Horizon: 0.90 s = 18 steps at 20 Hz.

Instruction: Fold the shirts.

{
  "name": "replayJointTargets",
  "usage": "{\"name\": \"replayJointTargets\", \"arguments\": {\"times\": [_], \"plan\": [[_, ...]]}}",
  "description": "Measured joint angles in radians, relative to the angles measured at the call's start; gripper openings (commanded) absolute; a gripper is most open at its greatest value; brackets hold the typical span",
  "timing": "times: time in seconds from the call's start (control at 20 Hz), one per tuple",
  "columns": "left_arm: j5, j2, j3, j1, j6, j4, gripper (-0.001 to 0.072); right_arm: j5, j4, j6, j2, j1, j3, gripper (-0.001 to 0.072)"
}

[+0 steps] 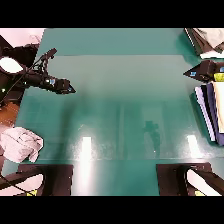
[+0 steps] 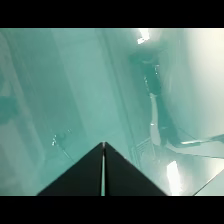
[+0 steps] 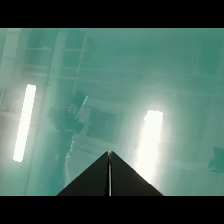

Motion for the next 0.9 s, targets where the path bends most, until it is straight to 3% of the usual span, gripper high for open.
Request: {"name": "replayJointTargets", "arguments": {"times": [0.6,0.9], "plan": [[0.003,0.000,0.000,0.000,0.000,0.000,0.0023,0.023,0.000,0.000,0.000,0.000,0.000,0.0020],[0.090,0.000,0.000,0.000,0.001,-0.045,0.0022,0.070,0.001,0.000,0.000,0.000,0.000,0.0020]]}}
